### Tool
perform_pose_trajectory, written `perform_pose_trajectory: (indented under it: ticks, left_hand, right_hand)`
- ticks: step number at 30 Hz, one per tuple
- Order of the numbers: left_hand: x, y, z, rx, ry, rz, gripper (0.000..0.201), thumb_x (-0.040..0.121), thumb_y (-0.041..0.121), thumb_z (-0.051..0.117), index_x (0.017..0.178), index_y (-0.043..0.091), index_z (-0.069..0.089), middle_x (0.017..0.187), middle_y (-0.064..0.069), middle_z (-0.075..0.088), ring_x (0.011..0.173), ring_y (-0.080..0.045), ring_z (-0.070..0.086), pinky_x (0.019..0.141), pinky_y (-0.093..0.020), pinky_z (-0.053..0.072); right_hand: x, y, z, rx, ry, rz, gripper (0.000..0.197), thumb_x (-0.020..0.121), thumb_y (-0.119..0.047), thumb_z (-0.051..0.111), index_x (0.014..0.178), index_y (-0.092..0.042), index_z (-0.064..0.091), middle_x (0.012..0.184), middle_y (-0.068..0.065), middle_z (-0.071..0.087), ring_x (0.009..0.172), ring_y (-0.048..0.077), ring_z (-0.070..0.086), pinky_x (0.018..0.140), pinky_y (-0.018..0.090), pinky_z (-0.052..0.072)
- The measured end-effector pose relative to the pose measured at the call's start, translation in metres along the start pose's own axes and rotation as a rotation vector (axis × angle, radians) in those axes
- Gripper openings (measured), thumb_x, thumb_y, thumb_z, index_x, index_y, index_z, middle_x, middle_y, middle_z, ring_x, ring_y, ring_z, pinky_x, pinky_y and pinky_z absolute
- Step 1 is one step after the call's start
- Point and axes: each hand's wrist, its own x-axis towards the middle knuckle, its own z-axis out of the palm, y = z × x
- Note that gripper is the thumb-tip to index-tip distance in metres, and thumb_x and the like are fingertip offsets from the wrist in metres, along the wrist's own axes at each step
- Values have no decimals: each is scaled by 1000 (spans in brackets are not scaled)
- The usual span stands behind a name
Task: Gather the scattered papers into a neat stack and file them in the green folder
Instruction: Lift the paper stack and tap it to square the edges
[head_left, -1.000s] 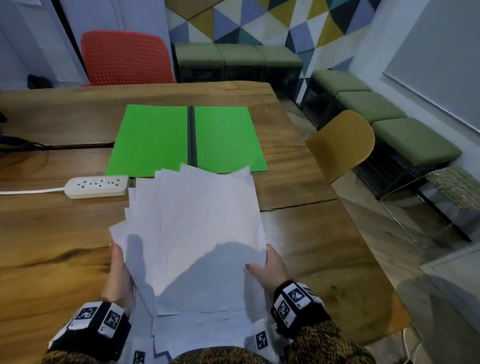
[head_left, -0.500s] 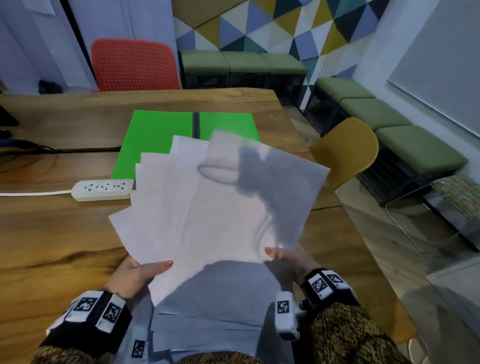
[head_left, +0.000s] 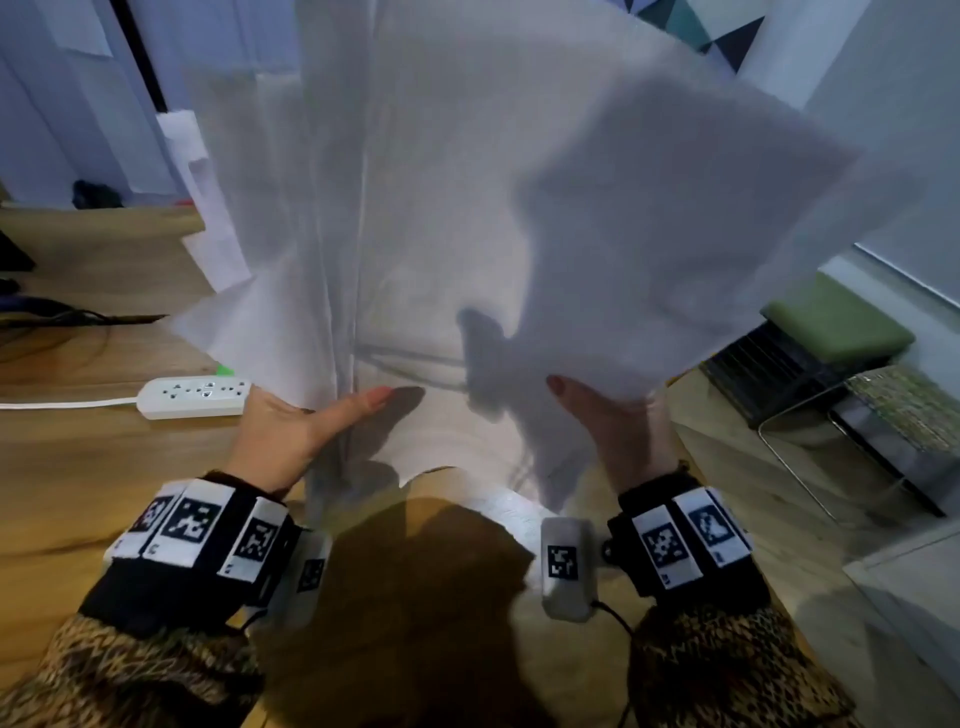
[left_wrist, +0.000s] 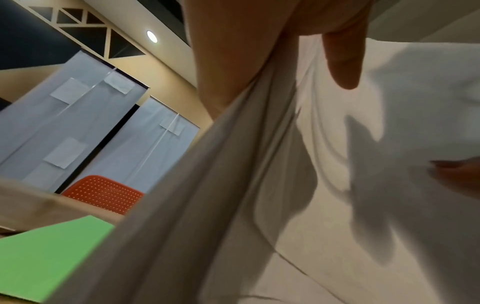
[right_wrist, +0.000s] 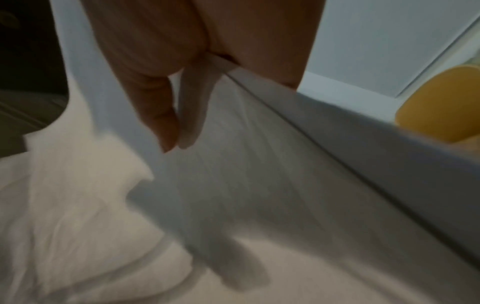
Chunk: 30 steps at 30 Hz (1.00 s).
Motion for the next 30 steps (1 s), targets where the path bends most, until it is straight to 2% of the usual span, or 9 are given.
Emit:
perform_pose_trajectory:
  ticks: [2,5,10,14,16,19,21,26,30]
  left_hand:
    - [0,3,-7,-34,-22,71,50,38,28,85,80,12,62,60,21,71,63,10,65,57,-3,47]
    - [-4,1,-16,-2,-45,136,47,44,43,84,83,24,67,73,20,73,74,6,67,66,-8,51]
    - [-3,-7,-15,17,-105,219,29,60,15,82,82,28,68,77,23,73,78,6,67,68,-10,53]
    - [1,-3,-26,-54,-72,198,66,31,54,87,86,21,69,78,17,75,78,0,70,70,-15,56]
    - [-2,-3,-26,-62,-69,195,79,28,55,87,89,9,65,74,16,75,74,0,70,66,-14,55]
    - [-8,-3,-12,-29,-156,159,26,58,4,82,76,18,68,63,23,72,65,9,67,58,-6,50]
    - [-11,-2,-6,-24,-148,182,37,62,-13,72,82,17,63,64,25,71,67,11,67,58,-4,49]
    - [-5,-8,-20,-44,-50,182,81,25,54,87,93,20,59,77,19,75,76,2,69,64,-16,57]
    - [-9,-12,-1,76,-67,184,34,68,-3,74,86,24,64,70,29,71,70,12,66,61,-3,49]
  right_hand:
    - [-7,6,-8,-68,-66,143,41,48,-39,88,82,-23,71,71,-25,72,78,-4,66,79,15,51]
    - [-15,17,-20,-118,-143,232,44,38,-55,86,72,-31,72,71,-24,71,76,-5,65,81,17,52]
    - [-16,13,-15,-155,-127,148,46,42,-38,86,84,-28,69,76,-19,72,79,2,66,72,20,53]
    - [-10,1,-18,42,-171,123,35,62,5,74,92,-7,63,75,-15,74,75,0,68,64,13,53]
    - [-9,2,-21,44,-205,154,47,49,-10,87,90,-11,64,74,-14,74,74,0,69,63,14,53]
    - [-10,12,-11,-47,-150,209,49,17,-46,90,60,-29,73,60,-21,70,62,-6,65,60,14,52]
    - [-8,9,-2,-22,-181,163,25,33,-35,91,47,-39,70,53,-26,67,57,-11,63,57,8,50]
    - [-9,8,-17,130,-170,137,45,39,-8,86,80,-20,70,72,-11,74,72,5,68,61,21,55]
    - [-13,9,-4,14,-55,283,36,48,-17,91,70,-17,62,75,2,68,64,4,62,70,32,54]
